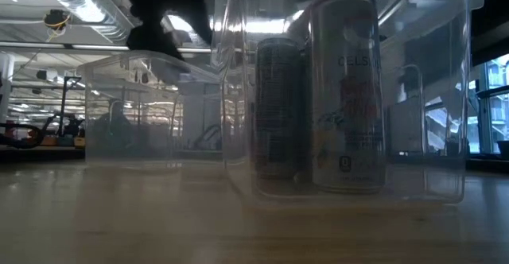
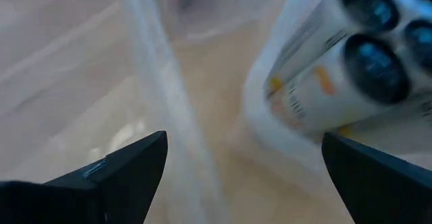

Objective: Sort soda cans
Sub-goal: Put the red soda can into the middle transparent bin

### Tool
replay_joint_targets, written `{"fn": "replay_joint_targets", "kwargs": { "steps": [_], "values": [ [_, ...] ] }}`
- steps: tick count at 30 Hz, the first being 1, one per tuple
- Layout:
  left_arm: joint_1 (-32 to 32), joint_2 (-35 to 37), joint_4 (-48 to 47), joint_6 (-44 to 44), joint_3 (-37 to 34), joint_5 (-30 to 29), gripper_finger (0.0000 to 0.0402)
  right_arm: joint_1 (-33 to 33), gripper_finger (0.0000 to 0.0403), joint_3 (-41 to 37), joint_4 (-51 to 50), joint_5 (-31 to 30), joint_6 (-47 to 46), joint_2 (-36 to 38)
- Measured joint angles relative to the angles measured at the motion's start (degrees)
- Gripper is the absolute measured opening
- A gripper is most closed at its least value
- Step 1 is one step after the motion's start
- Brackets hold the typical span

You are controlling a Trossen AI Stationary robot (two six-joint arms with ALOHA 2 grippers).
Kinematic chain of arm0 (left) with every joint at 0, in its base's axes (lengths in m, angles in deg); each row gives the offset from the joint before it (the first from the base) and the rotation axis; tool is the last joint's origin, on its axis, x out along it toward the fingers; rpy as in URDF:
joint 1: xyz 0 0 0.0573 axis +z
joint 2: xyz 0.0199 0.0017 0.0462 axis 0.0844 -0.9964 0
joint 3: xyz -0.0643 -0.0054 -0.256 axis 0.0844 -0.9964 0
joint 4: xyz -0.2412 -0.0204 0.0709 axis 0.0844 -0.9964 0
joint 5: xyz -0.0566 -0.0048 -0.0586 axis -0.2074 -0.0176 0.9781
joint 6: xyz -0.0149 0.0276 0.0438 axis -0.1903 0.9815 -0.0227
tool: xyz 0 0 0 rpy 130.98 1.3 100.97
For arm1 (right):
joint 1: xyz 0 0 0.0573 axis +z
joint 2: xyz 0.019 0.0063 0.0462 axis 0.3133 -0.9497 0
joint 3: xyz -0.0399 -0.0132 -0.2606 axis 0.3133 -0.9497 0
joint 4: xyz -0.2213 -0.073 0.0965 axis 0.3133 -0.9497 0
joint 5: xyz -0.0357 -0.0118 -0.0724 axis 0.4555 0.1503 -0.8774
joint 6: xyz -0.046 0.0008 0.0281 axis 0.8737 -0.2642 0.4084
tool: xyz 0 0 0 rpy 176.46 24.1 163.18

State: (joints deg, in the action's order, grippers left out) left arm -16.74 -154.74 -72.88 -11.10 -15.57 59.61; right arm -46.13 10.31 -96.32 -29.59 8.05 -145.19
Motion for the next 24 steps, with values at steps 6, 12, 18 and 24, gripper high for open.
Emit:
{"fn": "replay_joint_targets", "kwargs": {
  "steps": [6,12,18,24],
  "values": [
    [0.1,-0.9,6.4,-1.2,0.0,0.0,0.0379,4.1,0.028,0.0,0.5,-2.2,-0.2,-2.2],
    [0.3,-3.9,13.4,-0.8,0.0,0.0,0.0379,6.6,0.028,0.0,2.2,-3.5,-0.2,-4.7],
    [0.3,-3.4,14.7,2.1,0.5,0.0,0.0379,9.8,0.028,0.0,5.5,-3.5,-0.2,-7.2],
    [-1.3,4.1,14.5,6.9,2.8,0.0,0.0379,13.4,0.028,0.0,10.8,-3.0,-0.2,-10.9]
  ]
}}
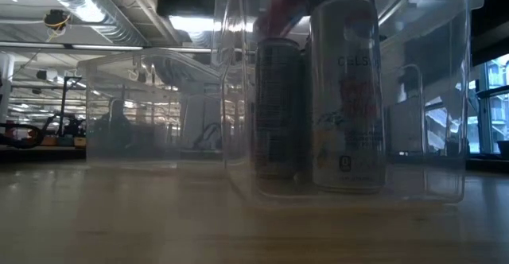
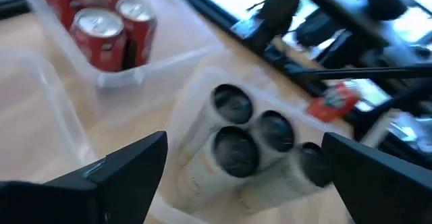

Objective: Sort soda cans
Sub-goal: Put the red soda can into the middle transparent bin

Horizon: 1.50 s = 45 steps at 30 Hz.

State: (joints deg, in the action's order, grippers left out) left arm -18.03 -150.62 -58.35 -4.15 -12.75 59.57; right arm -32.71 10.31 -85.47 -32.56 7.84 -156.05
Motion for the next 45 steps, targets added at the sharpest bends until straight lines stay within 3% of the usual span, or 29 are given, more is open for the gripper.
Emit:
{"fn": "replay_joint_targets", "kwargs": {
  "steps": [3,8,15,24,31,45],
  "values": [
    [-0.9,4.6,-2.6,1.5,0.0,-0.8,0.0379,1.6,0.028,0.0,3.3,0.0,0.0,-2.5],
    [-1.8,10.9,-7.9,3.5,0.0,-7.9,0.0379,3.4,0.028,0.0,9.7,0.1,0.0,-7.2],
    [0.3,12.9,-12.6,7.8,0.0,-16.1,0.0379,4.2,0.028,0.0,18.2,0.5,0.5,-14.3],
    [7.8,11.3,-29.7,2.7,-0.1,-16.6,0.0375,4.0,0.028,0.0,20.9,0.5,0.6,-17.7],
    [12.5,10.0,-27.8,4.6,-3.3,-16.3,0.0365,4.0,0.028,0.0,23.4,3.0,0.8,-19.9],
    [13.1,7.3,-20.5,5.1,-10.3,-12.3,0.0363,4.0,0.028,0.0,30.0,2.7,0.4,-22.9]
  ]
}}
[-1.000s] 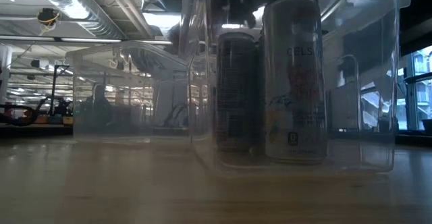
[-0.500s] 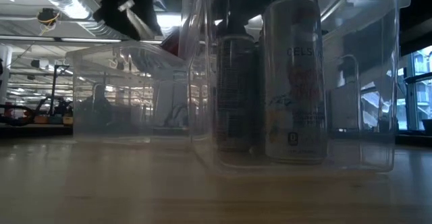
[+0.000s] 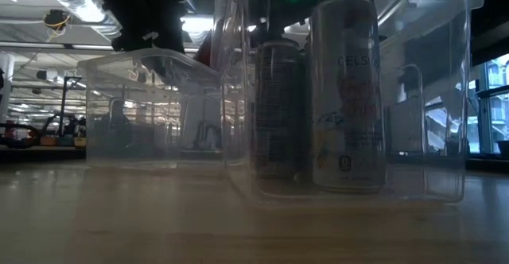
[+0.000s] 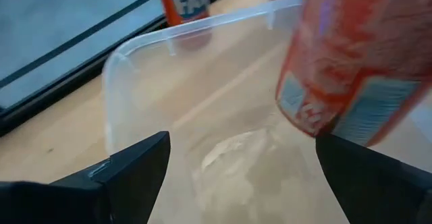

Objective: Sort soda cans
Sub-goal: Put the red soda can into the middle transparent bin

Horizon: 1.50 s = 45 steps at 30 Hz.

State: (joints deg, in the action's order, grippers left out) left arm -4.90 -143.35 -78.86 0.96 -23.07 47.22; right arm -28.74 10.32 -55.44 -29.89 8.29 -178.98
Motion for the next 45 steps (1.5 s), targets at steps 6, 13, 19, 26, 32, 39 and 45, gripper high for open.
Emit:
{"fn": "replay_joint_targets", "kwargs": {
  "steps": [6,13,19,26,32,39,45],
  "values": [
    [-0.2,0.0,0.9,0.4,-0.8,2.5,0.0363,0.0,0.028,0.1,3.5,-1.0,-0.5,-3.5],
    [-1.1,4.7,-8.5,-3.6,1.4,3.0,0.0363,0.0,0.028,0.1,4.5,-4.0,1.4,-6.6],
    [-1.1,9.3,-9.3,-5.6,1.6,2.9,0.0363,0.0,0.028,0.1,4.2,-6.0,3.1,-9.6],
    [-1.1,9.3,-10.4,-6.4,1.6,2.8,0.0363,0.0,0.028,0.1,4.3,-7.1,4.5,-11.5],
    [0.4,9.3,-20.9,-15.6,1.6,0.7,0.0363,0.0,0.028,0.1,4.1,-7.2,4.5,-11.5],
    [1.8,9.4,-31.2,-25.8,-1.0,1.8,0.0363,0.0,0.028,0.1,4.1,-7.2,4.6,-11.5],
    [-1.0,9.6,-30.3,-29.6,-3.2,5.1,0.0363,0.0,0.028,0.1,3.9,-7.2,4.7,-11.5]
  ]
}}
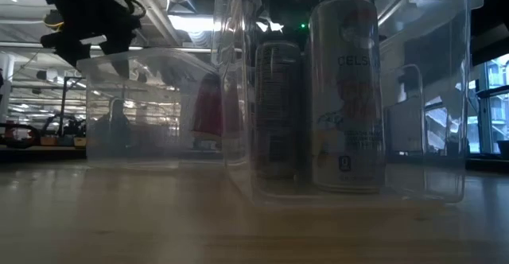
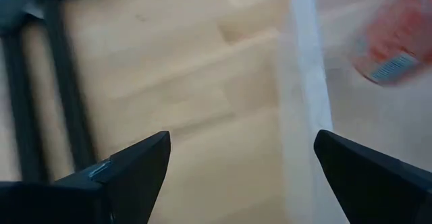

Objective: Sort soda cans
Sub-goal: Put the red soda can into the middle transparent bin

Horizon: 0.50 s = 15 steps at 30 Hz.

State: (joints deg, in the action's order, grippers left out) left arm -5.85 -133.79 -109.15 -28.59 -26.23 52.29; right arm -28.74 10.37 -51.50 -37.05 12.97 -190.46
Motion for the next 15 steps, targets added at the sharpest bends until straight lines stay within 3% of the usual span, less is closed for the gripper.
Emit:
{"fn": "replay_joint_targets", "kwargs": {
  "steps": [9,15],
  "values": [
    [-8.9,-0.2,7.4,-3.0,-0.4,5.4,0.0363,0.0,0.028,0.0,-0.6,0.2,0.2,0.0],
    [-10.4,-0.3,10.7,-1.2,-0.6,5.1,0.0363,0.1,0.028,-0.1,-0.1,2.6,0.2,-0.1]
  ]
}}
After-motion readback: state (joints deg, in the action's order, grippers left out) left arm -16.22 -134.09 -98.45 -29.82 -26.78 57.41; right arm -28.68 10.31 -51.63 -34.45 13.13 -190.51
